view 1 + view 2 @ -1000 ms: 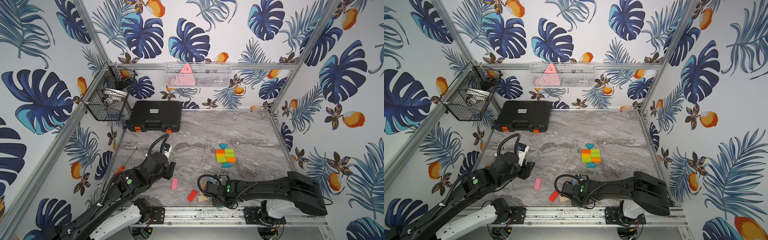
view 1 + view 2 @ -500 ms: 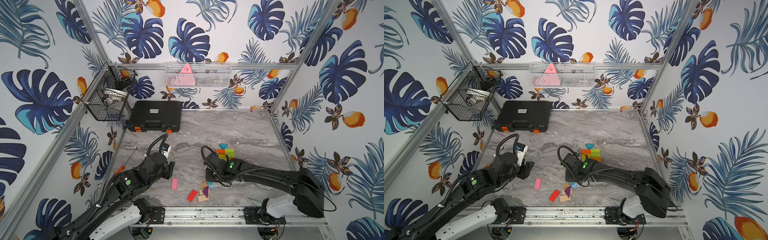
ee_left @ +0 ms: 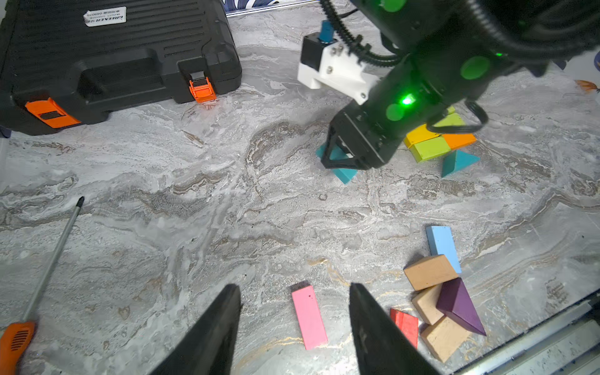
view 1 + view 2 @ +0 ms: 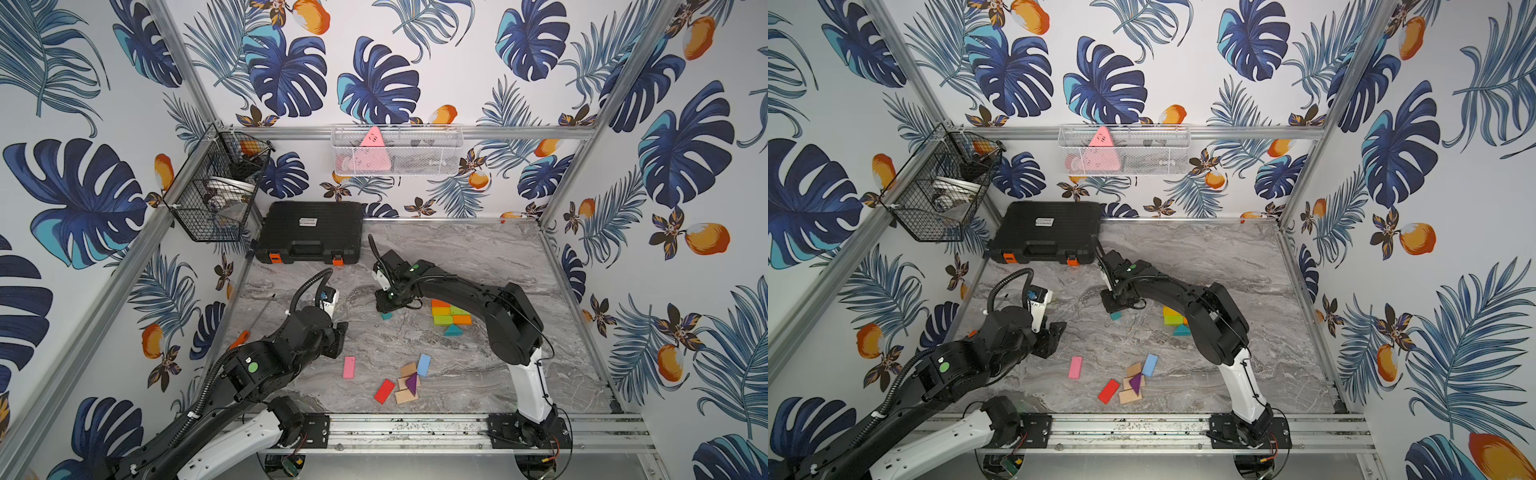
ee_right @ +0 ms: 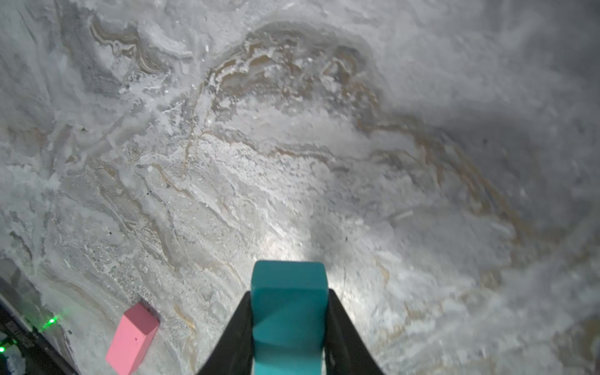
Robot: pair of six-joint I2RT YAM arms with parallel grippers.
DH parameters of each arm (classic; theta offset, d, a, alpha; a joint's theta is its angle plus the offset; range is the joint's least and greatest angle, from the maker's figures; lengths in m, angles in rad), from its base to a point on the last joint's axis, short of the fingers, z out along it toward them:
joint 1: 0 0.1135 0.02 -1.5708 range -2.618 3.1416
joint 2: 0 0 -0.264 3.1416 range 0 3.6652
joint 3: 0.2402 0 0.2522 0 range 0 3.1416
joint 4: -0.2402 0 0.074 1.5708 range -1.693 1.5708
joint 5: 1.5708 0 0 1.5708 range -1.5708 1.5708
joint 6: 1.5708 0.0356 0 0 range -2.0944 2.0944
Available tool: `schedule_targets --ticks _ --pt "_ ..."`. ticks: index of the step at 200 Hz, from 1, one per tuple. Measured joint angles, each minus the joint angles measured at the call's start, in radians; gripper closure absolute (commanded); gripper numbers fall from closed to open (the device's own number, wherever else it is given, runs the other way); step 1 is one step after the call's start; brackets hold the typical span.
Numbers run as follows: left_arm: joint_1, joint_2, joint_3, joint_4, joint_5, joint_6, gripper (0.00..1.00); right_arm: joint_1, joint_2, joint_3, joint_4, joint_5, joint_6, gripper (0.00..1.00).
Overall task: Assemble a piece of candy with building blocks
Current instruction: Place the building block at the center of the board.
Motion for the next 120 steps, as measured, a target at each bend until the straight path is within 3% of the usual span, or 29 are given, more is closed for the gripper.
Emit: schedule_targets --ticks 36,75,120 --pt "0.0 0.003 0.0 0.0 -0.001 0.0 0.42 0.014 0.158 0.253 -0.121 -0.049 -0.25 0.75" --pt "0.0 0.012 0.0 0.0 0.0 0.0 0.42 0.034 0.224 0.31 -0.212 -0.077 -0.509 0.71" --pt "0.0 0.02 0.0 0.0 0.0 0.0 0.42 0.047 0.298 0.366 -0.26 -0.061 -0.686 0.71"
